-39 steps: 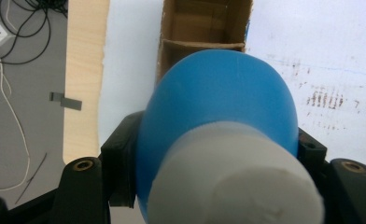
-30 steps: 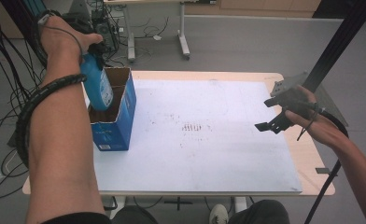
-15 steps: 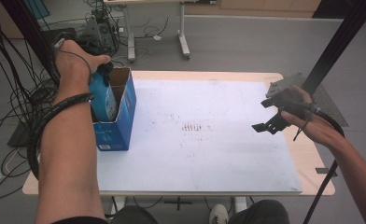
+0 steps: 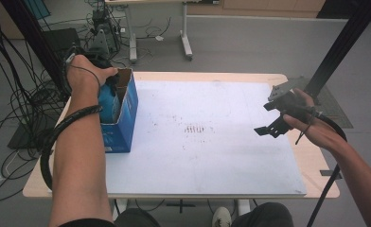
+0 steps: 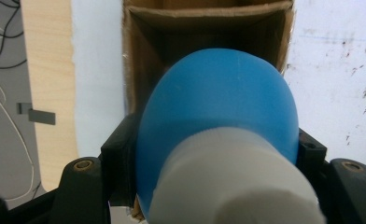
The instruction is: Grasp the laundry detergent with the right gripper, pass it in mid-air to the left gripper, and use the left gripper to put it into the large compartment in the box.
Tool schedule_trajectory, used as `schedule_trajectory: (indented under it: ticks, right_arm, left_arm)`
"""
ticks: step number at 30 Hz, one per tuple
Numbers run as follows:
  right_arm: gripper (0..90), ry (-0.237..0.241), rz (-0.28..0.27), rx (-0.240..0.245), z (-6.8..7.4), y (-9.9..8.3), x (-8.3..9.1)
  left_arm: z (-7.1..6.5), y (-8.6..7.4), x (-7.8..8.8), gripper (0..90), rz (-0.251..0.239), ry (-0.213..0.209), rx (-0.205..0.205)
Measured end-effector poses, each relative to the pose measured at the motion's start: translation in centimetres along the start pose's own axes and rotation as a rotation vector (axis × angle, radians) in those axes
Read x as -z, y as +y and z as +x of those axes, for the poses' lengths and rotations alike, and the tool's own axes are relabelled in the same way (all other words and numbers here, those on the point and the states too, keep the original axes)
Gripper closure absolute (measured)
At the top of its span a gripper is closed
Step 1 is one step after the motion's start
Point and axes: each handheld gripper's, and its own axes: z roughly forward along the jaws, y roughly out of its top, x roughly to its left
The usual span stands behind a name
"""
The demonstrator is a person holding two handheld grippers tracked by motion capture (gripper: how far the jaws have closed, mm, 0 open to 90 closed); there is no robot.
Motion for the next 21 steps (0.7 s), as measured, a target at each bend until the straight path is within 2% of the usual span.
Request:
schedule_trajectory:
  ticks: [9,14,21]
  right_arm:
    - [0.3,-0.006,-0.005,-0.020,-0.4,-0.5,0.3]
    - [0.3,-0.002,0.005,-0.022,-0.3,-0.7,0.0]
    - [0.3,-0.007,0.010,-0.028,-0.4,-0.8,0.0]
  left_arm:
    - [0.0,-0.1,-2.5,36.1,0.023,0.008,-0.010]
    - [0.2,-0.2,-3.3,36.1,0.018,-0.004,-0.003]
    - [0.3,-0.3,-4.5,36.1,0.028,0.004,-0.010]
